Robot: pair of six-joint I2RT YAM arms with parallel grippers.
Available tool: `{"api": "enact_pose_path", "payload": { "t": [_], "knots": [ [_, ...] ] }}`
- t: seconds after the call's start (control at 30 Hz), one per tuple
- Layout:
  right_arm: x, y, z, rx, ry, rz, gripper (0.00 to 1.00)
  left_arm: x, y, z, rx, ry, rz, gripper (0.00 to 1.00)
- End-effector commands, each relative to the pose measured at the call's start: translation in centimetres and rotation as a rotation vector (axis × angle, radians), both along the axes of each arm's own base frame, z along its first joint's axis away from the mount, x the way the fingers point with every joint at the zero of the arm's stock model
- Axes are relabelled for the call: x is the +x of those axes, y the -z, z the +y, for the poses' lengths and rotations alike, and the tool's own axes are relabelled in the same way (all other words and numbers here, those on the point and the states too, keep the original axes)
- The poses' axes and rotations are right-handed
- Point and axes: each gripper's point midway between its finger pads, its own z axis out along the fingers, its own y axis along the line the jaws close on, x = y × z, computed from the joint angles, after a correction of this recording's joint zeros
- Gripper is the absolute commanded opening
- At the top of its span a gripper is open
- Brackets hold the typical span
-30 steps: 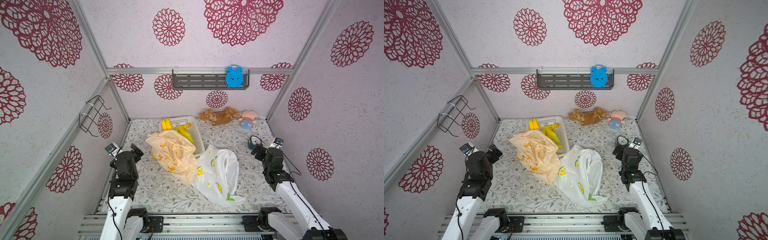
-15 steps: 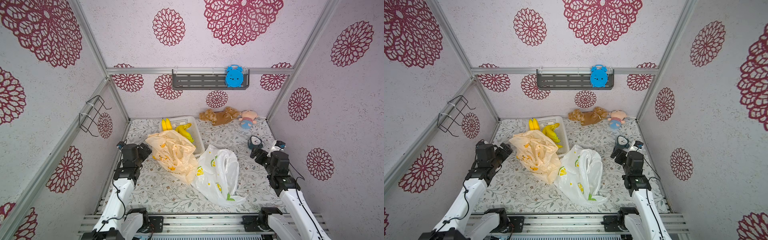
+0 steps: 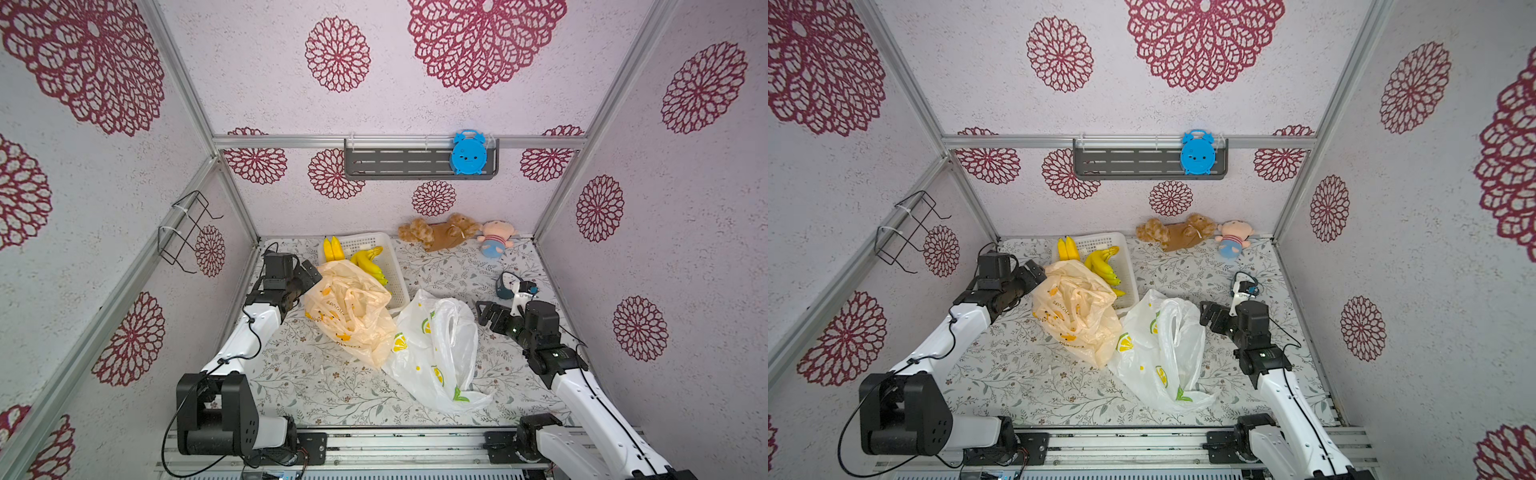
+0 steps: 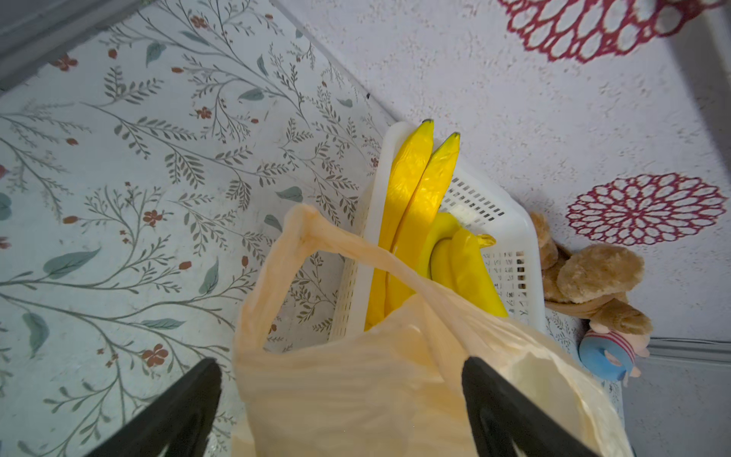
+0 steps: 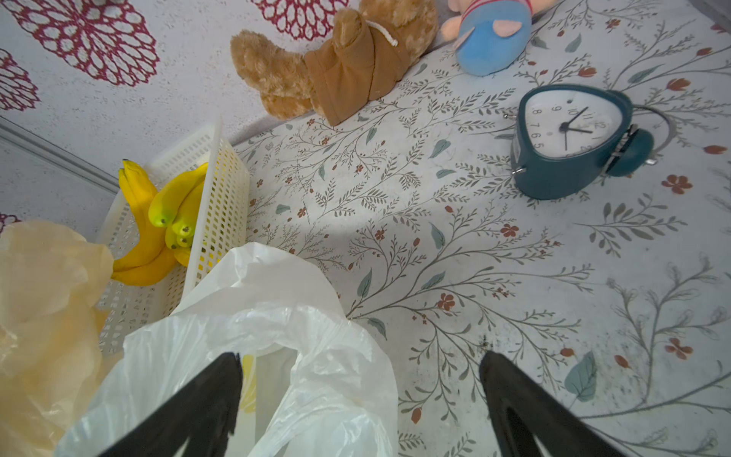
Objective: Place the banana into a plastic bag & tie a knot
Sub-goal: Pick up the plastic bag at the center of the board.
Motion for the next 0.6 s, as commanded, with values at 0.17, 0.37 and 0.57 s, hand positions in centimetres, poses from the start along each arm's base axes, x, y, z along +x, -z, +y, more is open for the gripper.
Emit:
{"api": "enact_pose_path", "payload": {
  "t": [0.17,0.37,0.57],
  "knots": [
    [-0.4,-0.8,2.5,0.006,-0.123,-0.02,0.99,-1.7,-1.6,1.6,0.043,-0.079,-0.029,0.18],
    [-0.8,-0.7,3.5,0.017,-0.157,-0.012,0.99,-7.0,-6.1,7.8,0.168,-0.337,-0.06,0.0],
    [-0.7,-1.0,3.6,0.022,-0.149,-0.012,0.99,-13.6,-10.6,13.1,0.311,-0.625,-0.109,0.0]
  ]
}}
